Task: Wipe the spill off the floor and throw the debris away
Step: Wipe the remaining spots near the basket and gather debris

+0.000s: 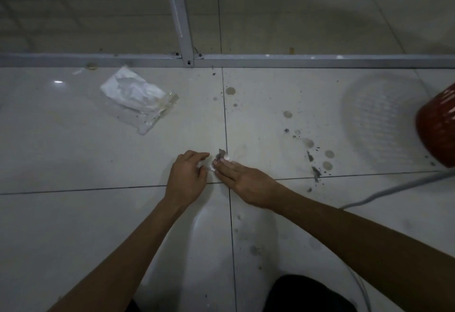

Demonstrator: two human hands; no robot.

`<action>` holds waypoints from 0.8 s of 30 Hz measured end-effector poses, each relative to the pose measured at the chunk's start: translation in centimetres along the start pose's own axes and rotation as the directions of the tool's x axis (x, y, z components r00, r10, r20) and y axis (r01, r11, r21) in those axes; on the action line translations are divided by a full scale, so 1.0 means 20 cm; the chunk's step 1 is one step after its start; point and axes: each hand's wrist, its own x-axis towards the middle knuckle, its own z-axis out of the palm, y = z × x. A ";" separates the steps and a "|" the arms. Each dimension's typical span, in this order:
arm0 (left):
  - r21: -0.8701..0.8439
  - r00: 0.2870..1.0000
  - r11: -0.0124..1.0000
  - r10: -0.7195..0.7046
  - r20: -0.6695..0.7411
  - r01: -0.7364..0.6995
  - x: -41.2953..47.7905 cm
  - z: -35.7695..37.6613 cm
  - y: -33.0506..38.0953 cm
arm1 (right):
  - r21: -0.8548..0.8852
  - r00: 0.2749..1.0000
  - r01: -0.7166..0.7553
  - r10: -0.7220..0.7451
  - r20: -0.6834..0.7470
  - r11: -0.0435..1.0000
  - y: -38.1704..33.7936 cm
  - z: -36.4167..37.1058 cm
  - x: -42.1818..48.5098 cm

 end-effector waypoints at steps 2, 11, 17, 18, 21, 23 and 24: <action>-0.003 1.000 1.000 -0.005 0.001 0.005 0.00 0.01 0.01 | 0.032 0.999 -0.038 0.039 -0.023 0.999 0.01 0.01 0.01; 0.018 1.000 1.000 0.023 0.002 -0.023 0.07 0.00 0.03 | -0.023 0.951 -0.271 0.264 -0.161 0.962 -0.02 0.08 0.02; 0.010 0.999 0.999 0.051 0.002 -0.051 0.09 0.04 0.09 | -0.026 0.878 -0.473 0.468 -0.101 0.881 0.14 0.02 0.00; 0.009 0.999 0.999 0.052 0.005 -0.052 0.09 0.05 0.10 | -0.035 0.869 -0.491 0.487 -0.089 0.870 0.17 0.00 -0.01; -0.006 0.998 0.998 0.055 0.010 -0.055 0.09 0.07 0.12 | -0.042 0.801 -0.599 0.596 -0.059 0.800 0.25 -0.03 -0.05; -0.008 0.998 0.998 0.068 0.013 -0.068 0.08 0.08 0.14 | -0.042 0.766 -0.643 0.641 -0.043 0.765 0.31 -0.04 -0.09; 0.000 0.997 0.997 0.073 0.010 -0.073 0.09 0.08 0.14 | -0.043 0.748 -0.663 0.662 -0.046 0.747 0.33 -0.05 -0.10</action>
